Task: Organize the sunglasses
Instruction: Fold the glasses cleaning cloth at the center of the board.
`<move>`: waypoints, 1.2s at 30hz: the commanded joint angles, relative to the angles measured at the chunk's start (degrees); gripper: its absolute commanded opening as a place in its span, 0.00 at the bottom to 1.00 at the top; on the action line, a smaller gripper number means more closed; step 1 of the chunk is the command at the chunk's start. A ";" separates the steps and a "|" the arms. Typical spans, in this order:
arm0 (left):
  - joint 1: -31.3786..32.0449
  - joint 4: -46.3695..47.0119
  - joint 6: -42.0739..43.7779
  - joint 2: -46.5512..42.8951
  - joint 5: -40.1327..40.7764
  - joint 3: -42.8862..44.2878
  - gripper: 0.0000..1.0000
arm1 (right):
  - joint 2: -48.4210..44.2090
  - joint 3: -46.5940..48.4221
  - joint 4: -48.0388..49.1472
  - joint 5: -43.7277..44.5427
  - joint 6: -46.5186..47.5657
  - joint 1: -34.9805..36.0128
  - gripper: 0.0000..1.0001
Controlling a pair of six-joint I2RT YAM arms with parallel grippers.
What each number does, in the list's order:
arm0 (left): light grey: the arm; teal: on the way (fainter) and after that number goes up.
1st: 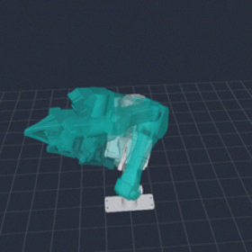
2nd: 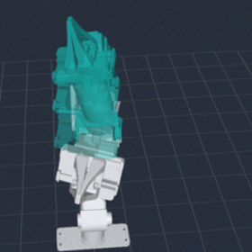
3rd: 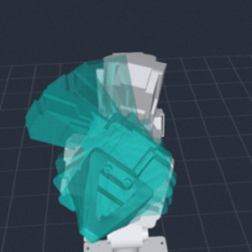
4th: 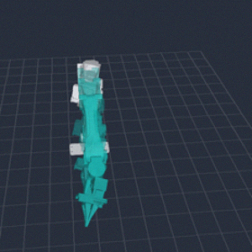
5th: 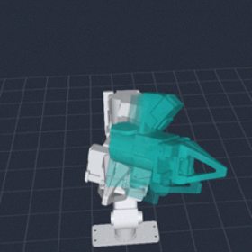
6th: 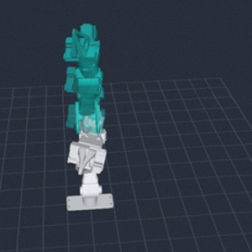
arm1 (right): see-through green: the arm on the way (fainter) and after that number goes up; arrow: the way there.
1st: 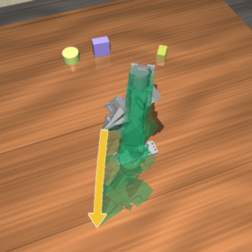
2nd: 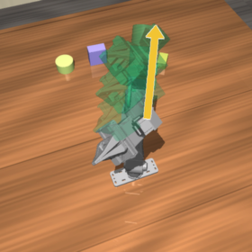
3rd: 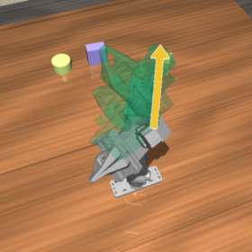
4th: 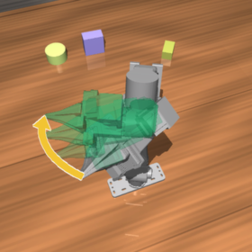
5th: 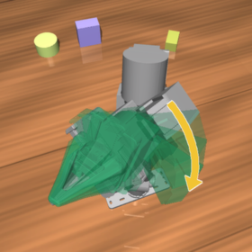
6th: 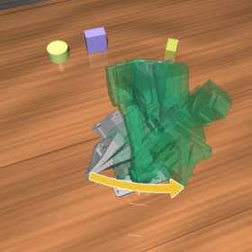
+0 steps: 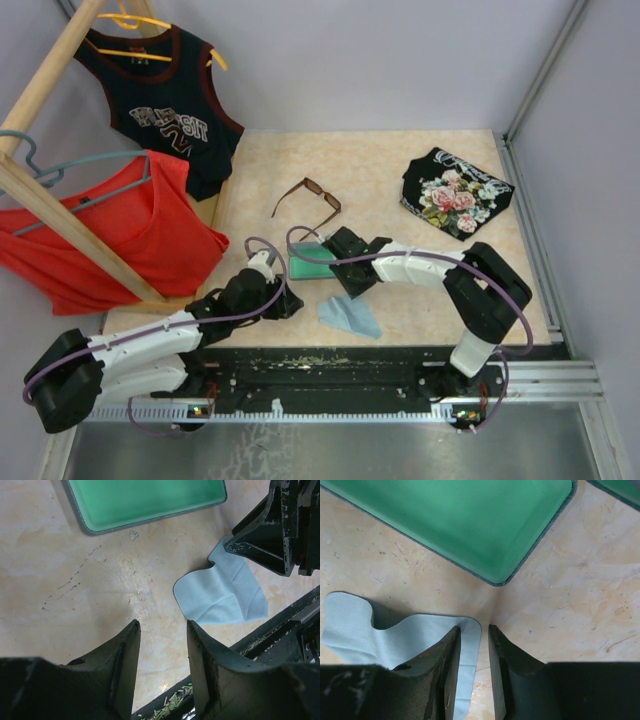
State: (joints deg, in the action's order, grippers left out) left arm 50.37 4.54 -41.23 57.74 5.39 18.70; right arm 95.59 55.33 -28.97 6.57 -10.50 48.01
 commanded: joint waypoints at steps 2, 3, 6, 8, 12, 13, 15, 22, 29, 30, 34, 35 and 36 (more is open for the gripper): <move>-0.18 0.33 -0.33 -1.26 0.74 -0.82 0.49 | 3.82 0.80 -0.41 0.79 -0.13 0.76 0.26; -0.18 0.26 -0.29 -1.38 0.78 -0.81 0.49 | 4.15 0.68 -0.39 0.79 -0.25 0.74 0.24; -0.18 0.05 -0.26 -1.63 0.85 -0.77 0.49 | 4.27 -0.15 0.14 0.69 -0.95 0.72 0.17; -0.18 0.04 -0.24 -1.66 1.06 -0.77 0.49 | 3.94 -0.87 0.51 0.88 -1.62 0.76 0.14; -0.18 1.05 -0.34 -1.15 1.03 -0.77 0.49 | 2.27 -2.81 2.19 1.55 -3.16 0.60 0.00; -0.14 1.50 -0.27 -0.83 0.86 -0.70 0.50 | 1.57 -3.38 2.93 1.62 -3.59 0.65 0.00; -0.16 2.97 0.28 0.23 0.31 -0.41 0.50 | 0.18 -4.39 3.92 1.98 -4.53 0.49 0.00; -0.10 6.24 2.25 9.77 -3.33 5.01 0.49 | -4.54 -7.91 6.27 2.86 -8.24 -0.51 0.00; 1.77 5.48 2.56 17.29 -1.56 9.78 0.45 | -6.65 -10.71 8.32 2.47 -10.34 -1.20 0.00; 2.36 4.23 2.64 18.00 -0.45 10.69 0.44 | -6.91 -11.02 8.66 2.25 -10.47 -1.35 0.00; 5.89 -2.59 2.99 19.44 7.42 14.44 0.46 | -7.73 -12.26 10.00 1.76 -10.98 -1.85 0.00; 6.19 -4.00 2.69 19.14 9.44 14.93 0.49 | -7.86 -12.53 10.23 1.61 -11.02 -1.93 0.00; 6.23 -4.81 2.28 18.23 11.55 14.93 0.54 | -8.00 -12.73 10.43 1.46 -11.10 -1.95 0.00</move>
State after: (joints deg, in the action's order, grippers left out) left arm 55.24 5.19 -39.20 76.88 8.38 31.14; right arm 88.05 44.95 -17.56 8.19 -20.69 46.76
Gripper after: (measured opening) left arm 0.479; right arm 0.005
